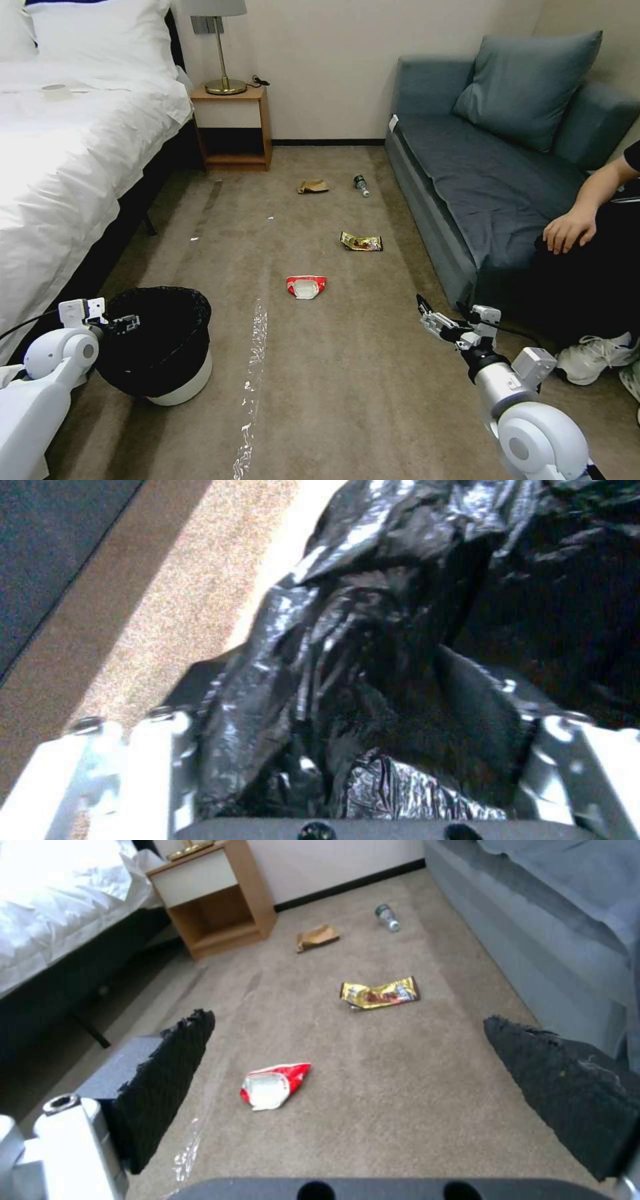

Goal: Pick up the trash bin, then pick up the garbage on the floor and place it into the trash bin.

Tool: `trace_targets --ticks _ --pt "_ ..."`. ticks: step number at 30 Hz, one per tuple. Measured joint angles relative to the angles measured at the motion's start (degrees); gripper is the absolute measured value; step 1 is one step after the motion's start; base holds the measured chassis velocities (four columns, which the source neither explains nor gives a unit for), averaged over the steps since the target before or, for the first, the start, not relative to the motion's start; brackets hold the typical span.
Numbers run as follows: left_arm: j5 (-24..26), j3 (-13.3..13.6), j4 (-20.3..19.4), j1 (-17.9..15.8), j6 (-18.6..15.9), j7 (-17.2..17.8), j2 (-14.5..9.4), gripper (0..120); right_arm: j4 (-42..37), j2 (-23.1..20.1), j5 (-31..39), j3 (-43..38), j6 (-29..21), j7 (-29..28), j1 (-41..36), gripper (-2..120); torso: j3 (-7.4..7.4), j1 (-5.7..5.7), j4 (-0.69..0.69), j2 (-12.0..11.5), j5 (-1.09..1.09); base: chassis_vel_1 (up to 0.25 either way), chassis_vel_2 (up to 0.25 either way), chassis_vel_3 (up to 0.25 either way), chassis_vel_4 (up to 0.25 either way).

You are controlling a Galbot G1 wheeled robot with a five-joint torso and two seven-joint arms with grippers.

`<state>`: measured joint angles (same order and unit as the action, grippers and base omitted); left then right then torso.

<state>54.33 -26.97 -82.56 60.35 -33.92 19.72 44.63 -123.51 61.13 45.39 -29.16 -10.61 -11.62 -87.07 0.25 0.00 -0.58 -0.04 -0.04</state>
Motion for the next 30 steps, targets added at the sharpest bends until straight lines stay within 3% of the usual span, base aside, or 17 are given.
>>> trace_targets --ticks 5,7,12,14,21,30 --pt "-1.4 0.0 0.2 0.1 0.6 -0.7 -0.1 52 0.0 0.0 0.3 0.0 0.0 0.0 0.0 100 0.0 0.0 -0.02 0.0 -0.02 0.0 0.0 0.0 0.0" --pt "-3.7 0.1 0.6 0.4 2.5 -1.9 -0.2 37 0.0 0.2 0.3 0.3 0.0 -0.1 -0.1 100 0.0 0.0 -0.02 0.0 -0.04 0.0 0.0 0.0 0.0" --pt "-5.0 0.1 1.0 0.2 4.5 -2.8 -0.2 23 0.0 0.5 0.3 0.4 0.0 -0.1 0.0 100 0.0 0.0 -0.01 0.0 -0.03 0.0 0.0 0.0 0.0" --pt "-7.1 0.2 1.5 -0.4 6.7 -4.1 0.0 12 0.0 0.6 0.2 0.4 0.0 -0.1 -0.3 100 0.0 0.0 -0.02 0.0 -0.04 0.0 0.0 0.0 0.0" --pt "-10.5 1.3 2.5 -1.9 9.5 -5.9 -0.4 8 -0.1 0.5 0.1 -0.2 0.2 0.0 -1.1 100 0.0 0.0 -0.02 0.0 -0.03 0.0 0.0 0.0 0.0" --pt "-15.9 5.1 3.2 -6.2 12.3 -8.5 -2.6 7 0.0 0.7 0.2 -1.2 0.7 0.5 -1.8 100 0.01 0.0 -0.01 0.0 -0.03 0.0 0.0 0.0 0.0"
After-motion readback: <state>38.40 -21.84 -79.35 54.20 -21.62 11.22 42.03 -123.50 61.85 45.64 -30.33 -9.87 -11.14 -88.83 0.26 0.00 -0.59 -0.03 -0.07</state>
